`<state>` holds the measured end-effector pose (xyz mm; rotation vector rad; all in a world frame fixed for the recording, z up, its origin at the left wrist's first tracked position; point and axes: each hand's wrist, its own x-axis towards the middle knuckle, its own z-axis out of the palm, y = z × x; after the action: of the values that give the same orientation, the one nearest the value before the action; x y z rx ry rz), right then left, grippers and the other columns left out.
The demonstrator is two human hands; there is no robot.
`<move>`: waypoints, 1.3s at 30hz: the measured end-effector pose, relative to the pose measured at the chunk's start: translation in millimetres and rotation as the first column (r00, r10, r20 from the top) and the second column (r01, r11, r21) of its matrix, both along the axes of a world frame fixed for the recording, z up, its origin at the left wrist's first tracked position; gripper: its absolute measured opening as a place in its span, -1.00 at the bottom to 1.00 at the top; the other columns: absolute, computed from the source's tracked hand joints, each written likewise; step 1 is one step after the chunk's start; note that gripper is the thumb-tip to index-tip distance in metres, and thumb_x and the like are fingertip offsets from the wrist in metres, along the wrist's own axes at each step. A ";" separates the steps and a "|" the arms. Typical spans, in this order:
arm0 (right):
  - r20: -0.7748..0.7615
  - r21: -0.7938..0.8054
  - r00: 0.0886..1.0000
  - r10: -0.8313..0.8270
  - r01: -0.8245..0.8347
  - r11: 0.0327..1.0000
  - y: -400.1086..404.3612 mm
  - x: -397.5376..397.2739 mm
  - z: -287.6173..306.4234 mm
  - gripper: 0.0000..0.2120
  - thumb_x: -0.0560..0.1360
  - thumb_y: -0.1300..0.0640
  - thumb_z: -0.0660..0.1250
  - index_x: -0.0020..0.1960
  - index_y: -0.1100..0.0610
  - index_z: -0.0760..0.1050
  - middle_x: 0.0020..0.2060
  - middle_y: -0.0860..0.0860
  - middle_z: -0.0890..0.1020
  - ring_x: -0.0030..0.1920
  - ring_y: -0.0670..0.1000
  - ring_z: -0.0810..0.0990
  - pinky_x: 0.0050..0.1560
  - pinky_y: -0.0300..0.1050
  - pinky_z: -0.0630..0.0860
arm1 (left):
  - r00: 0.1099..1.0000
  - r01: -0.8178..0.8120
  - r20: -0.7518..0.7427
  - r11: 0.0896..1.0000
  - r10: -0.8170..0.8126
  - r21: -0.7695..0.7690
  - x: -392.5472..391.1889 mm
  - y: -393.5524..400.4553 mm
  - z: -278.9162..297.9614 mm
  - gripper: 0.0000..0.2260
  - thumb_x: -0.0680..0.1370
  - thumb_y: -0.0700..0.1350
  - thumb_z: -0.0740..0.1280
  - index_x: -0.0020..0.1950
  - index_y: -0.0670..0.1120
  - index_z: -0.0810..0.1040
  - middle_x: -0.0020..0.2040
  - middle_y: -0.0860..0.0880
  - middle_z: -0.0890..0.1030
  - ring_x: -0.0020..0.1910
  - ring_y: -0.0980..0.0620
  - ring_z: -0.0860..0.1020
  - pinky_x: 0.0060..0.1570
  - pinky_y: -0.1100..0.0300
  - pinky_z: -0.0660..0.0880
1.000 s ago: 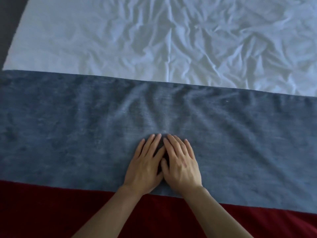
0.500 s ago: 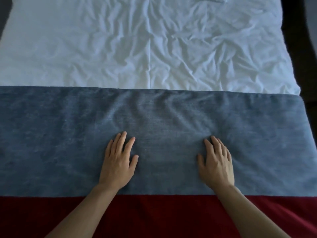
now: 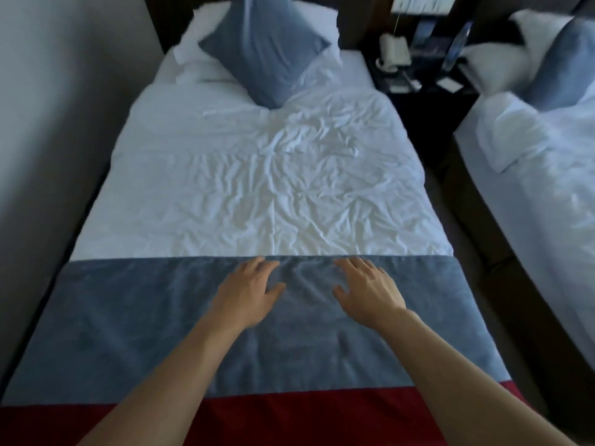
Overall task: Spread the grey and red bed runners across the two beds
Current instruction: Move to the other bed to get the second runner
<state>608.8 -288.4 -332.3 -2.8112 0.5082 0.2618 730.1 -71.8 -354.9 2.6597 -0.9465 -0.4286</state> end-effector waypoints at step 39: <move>0.328 -0.249 0.728 -0.602 0.681 0.688 -274.9 -529.0 276.7 -0.52 0.59 -0.22 0.16 0.45 -0.07 0.32 0.37 -0.04 0.46 0.34 0.04 0.44 0.29 0.02 0.39 | 0.633 0.763 0.326 0.638 -0.702 -0.108 -416.7 -434.6 287.2 -0.46 0.59 0.28 0.15 0.52 0.11 0.26 0.49 0.05 0.34 0.45 0.00 0.31 0.34 -0.02 0.35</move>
<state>79.8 -563.3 -55.6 -2.6939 1.5784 -0.3267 313.4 -506.4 -67.7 2.0116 -2.0480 -0.0997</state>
